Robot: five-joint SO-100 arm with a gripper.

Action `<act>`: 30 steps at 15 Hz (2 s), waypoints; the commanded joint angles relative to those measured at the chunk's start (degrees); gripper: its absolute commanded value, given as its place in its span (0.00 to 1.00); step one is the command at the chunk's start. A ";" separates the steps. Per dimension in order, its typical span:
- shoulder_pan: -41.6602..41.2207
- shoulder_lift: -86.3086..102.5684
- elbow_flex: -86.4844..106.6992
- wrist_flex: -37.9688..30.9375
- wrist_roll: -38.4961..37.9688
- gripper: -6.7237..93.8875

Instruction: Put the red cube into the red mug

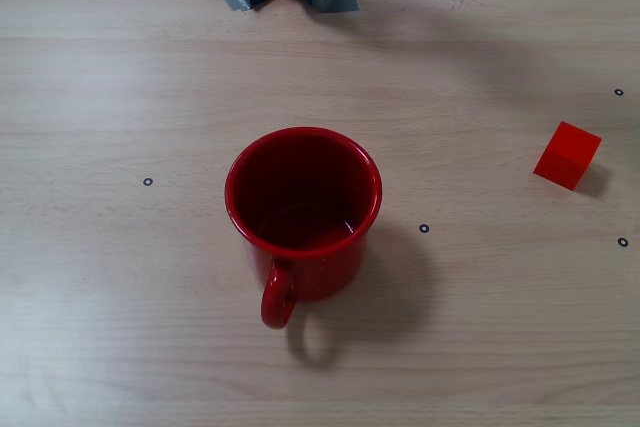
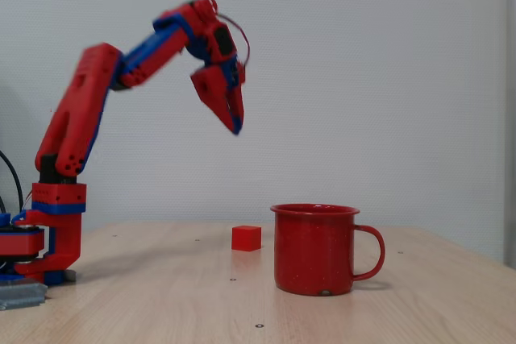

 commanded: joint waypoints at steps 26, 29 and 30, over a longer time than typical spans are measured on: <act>-2.20 -17.93 7.91 -11.25 -0.62 0.49; -0.97 -19.16 7.91 -11.60 -1.67 0.49; -0.62 -19.42 8.09 -11.69 -1.76 0.49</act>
